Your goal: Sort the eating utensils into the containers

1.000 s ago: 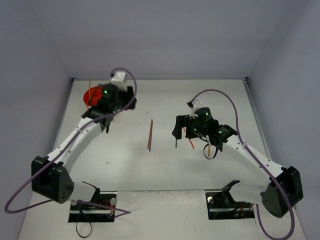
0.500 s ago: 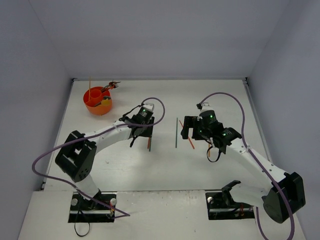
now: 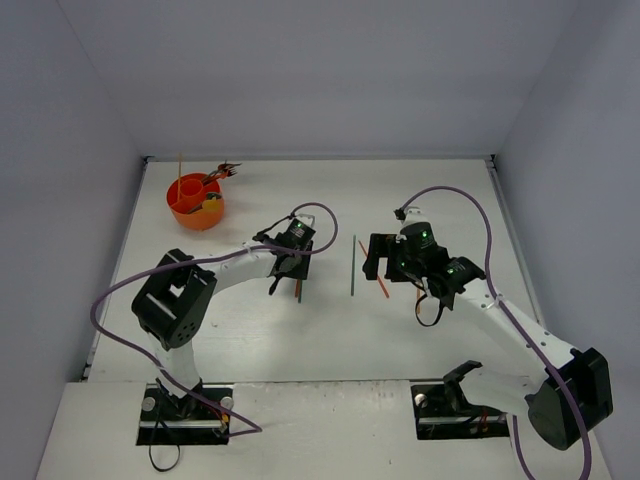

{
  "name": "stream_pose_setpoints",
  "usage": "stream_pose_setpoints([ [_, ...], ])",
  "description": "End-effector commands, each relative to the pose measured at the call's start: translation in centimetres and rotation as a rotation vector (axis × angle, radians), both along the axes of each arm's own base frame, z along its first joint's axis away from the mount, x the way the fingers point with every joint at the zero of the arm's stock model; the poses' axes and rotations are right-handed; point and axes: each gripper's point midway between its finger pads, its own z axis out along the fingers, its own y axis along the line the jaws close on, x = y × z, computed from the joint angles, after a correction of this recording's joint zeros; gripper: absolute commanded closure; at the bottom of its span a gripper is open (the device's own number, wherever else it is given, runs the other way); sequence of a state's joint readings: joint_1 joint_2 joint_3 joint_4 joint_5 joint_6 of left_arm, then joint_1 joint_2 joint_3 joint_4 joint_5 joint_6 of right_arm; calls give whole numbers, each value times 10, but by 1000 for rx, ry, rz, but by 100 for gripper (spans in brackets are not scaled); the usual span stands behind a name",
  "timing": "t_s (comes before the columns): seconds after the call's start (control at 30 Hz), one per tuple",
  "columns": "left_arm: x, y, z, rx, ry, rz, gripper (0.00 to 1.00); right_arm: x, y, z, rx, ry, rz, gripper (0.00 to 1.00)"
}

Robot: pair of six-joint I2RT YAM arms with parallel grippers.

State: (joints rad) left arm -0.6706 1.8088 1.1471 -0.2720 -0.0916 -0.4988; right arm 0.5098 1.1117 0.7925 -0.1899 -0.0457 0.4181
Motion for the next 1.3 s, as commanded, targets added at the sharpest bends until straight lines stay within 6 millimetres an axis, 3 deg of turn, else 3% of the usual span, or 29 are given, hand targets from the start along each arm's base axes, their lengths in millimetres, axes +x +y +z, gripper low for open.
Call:
stream_pose_setpoints([
  [0.0, 23, -11, 25, -14, -101, 8, 73, 4, 1, 15, 27, -48, 4, 10],
  [0.17, 24, -9, 21, 6, -90, 5, 74, 4, 0, 15, 25, -46, 5, 10],
  [0.83, 21, -5, 52, -22, -133, -27, 75, 4, 0, 14, 22, -44, 13, 10],
  [1.27, 29, 3, 33, 1, -89, -10, 80, 4, -1, 13, 21, -44, 11, 10],
])
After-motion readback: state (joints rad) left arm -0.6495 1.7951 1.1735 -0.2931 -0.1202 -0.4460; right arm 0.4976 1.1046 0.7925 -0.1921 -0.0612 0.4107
